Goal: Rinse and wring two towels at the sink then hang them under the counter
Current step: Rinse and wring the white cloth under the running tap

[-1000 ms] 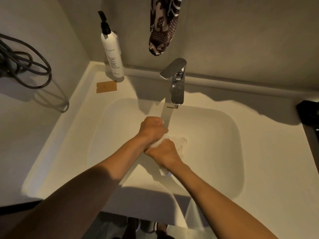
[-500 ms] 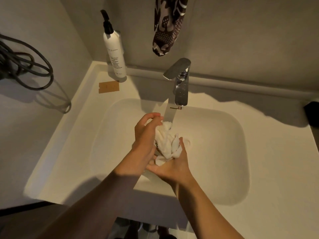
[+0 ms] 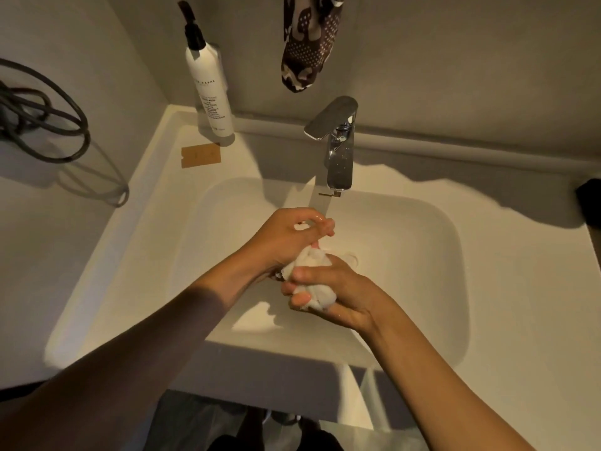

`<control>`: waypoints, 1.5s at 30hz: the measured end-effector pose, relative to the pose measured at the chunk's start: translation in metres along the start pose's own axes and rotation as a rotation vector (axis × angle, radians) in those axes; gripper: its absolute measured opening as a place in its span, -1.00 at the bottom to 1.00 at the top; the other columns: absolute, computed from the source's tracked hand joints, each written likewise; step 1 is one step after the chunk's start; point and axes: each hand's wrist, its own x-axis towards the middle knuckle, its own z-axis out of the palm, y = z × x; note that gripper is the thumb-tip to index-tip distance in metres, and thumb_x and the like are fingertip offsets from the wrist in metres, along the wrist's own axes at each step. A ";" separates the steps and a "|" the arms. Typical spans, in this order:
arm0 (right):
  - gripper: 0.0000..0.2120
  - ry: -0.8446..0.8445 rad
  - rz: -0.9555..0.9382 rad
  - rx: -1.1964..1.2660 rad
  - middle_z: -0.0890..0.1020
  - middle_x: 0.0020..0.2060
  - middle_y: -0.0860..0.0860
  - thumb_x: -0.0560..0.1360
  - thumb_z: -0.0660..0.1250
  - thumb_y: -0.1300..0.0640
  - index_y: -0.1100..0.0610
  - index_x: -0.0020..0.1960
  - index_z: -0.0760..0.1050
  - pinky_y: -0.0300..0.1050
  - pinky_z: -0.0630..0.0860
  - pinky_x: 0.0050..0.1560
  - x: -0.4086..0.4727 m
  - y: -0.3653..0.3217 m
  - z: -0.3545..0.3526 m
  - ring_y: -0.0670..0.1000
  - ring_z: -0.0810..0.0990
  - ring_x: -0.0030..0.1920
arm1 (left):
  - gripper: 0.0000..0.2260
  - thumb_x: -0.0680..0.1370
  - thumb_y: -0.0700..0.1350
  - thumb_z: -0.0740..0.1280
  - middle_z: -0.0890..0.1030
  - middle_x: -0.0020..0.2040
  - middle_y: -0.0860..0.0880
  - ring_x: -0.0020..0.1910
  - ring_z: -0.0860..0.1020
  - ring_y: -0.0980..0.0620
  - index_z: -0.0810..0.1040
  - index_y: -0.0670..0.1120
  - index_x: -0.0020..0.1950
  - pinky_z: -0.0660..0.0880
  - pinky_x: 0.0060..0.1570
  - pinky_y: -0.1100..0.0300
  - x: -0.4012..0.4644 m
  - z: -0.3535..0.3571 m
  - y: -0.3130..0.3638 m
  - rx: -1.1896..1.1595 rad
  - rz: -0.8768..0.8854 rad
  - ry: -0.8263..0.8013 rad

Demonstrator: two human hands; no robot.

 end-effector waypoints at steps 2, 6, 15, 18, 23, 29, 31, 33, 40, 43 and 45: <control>-0.69 0.075 0.022 -0.223 0.56 -0.16 0.16 0.42 0.39 0.49 0.24 0.10 0.48 -0.25 0.47 -0.42 0.006 0.003 0.003 -0.01 0.55 -0.32 | -0.74 0.52 0.12 0.42 0.50 -0.59 0.13 -0.49 0.48 0.12 0.62 -0.02 -0.25 0.54 -0.22 0.16 0.005 0.005 -0.007 -0.019 -0.112 0.104; -0.76 0.265 0.008 -0.551 0.52 -0.35 0.11 0.37 0.35 0.47 0.25 -0.02 0.49 -0.19 0.47 -0.46 0.024 0.019 0.002 0.00 0.51 -0.41 | -0.65 0.52 -0.07 0.44 0.45 -0.50 0.02 -0.39 0.51 -0.07 0.39 -0.10 -0.38 0.57 -0.17 0.05 0.019 0.011 -0.021 0.068 -0.225 0.232; -0.82 0.574 -0.268 -1.365 0.70 -0.18 0.03 0.43 0.38 0.14 0.10 0.03 0.58 -0.21 0.61 -0.28 0.061 0.056 -0.026 -0.05 0.66 -0.23 | -0.64 0.38 -0.34 0.21 0.25 -0.47 -0.07 -0.42 0.19 -0.07 0.13 -0.03 -0.47 0.16 -0.35 0.16 0.037 0.019 -0.053 0.089 -0.435 0.487; -0.64 0.617 -0.133 -1.542 0.66 -0.08 0.06 0.40 0.36 0.09 0.12 0.18 0.46 -0.07 0.59 -0.23 0.066 0.069 -0.033 0.07 0.65 -0.15 | -0.71 0.49 -0.23 0.24 0.64 -0.13 -0.26 -0.21 0.50 -0.21 0.33 -0.11 -0.44 0.34 -0.17 0.13 0.038 0.021 -0.076 0.151 -0.557 0.478; -0.64 0.604 -0.143 -1.829 0.62 -0.02 0.13 0.46 0.38 0.16 0.16 0.21 0.37 -0.05 0.51 -0.21 0.066 0.087 -0.035 0.15 0.64 -0.11 | -0.79 0.58 -0.12 0.24 0.67 0.11 -0.18 0.10 0.61 -0.18 0.53 -0.21 -0.17 0.41 -0.04 0.11 0.037 0.020 -0.108 0.080 -0.725 0.540; -0.67 0.583 -0.212 -2.058 0.58 0.01 0.18 0.51 0.34 0.24 0.23 0.24 0.37 -0.05 0.37 -0.25 0.067 0.079 -0.031 0.20 0.65 -0.09 | -0.85 0.54 -0.15 0.27 0.68 0.07 -0.20 0.08 0.64 -0.19 0.56 -0.21 -0.10 0.55 0.13 0.02 0.039 0.013 -0.109 -0.105 -0.796 0.639; -0.68 0.569 -0.222 -2.103 0.58 0.01 0.19 0.51 0.31 0.26 0.24 0.24 0.37 -0.04 0.39 -0.28 0.066 0.078 -0.031 0.20 0.65 -0.13 | -0.81 0.53 -0.15 0.26 0.68 0.02 -0.19 -0.02 0.64 -0.18 0.46 -0.18 -0.27 0.57 0.13 0.01 0.039 0.012 -0.107 -0.122 -0.788 0.651; -0.70 0.573 -0.238 -2.114 0.58 -0.01 0.19 0.51 0.29 0.28 0.24 0.23 0.37 -0.04 0.35 -0.31 0.064 0.078 -0.031 0.21 0.63 -0.17 | -0.78 0.52 -0.15 0.23 0.69 -0.02 -0.19 -0.09 0.62 -0.17 0.42 -0.17 -0.31 0.55 0.06 0.04 0.038 0.012 -0.109 -0.118 -0.794 0.650; -0.50 0.550 -0.408 -1.785 0.52 0.07 0.10 0.46 0.40 0.12 0.09 0.34 0.29 -0.07 0.56 -0.20 0.044 0.083 -0.041 0.09 0.55 -0.13 | -0.78 0.43 -0.34 0.28 0.39 -0.69 -0.05 -0.55 0.39 -0.09 0.40 -0.17 -0.40 0.44 -0.16 0.07 0.019 0.006 -0.088 -0.486 -0.562 0.542; -0.33 0.504 -0.345 -1.197 0.54 0.12 0.01 0.36 0.53 -0.10 0.03 0.36 0.34 -0.35 0.52 -0.08 0.015 0.063 -0.027 -0.04 0.58 -0.02 | -0.77 0.40 -0.33 0.38 0.34 -0.65 -0.07 -0.63 0.36 -0.04 0.39 -0.16 -0.38 0.49 -0.03 -0.02 0.004 0.001 -0.081 -0.719 -0.422 0.558; -0.39 0.490 -0.213 -0.608 0.63 0.14 0.07 0.40 0.48 -0.18 0.11 0.32 0.47 -0.15 0.61 -0.04 -0.002 0.045 -0.016 0.02 0.66 -0.03 | -0.73 0.42 -0.35 0.38 0.29 -0.61 -0.06 -0.60 0.30 -0.01 0.38 -0.16 -0.39 0.52 -0.10 0.00 0.000 -0.005 -0.072 -0.856 -0.333 0.528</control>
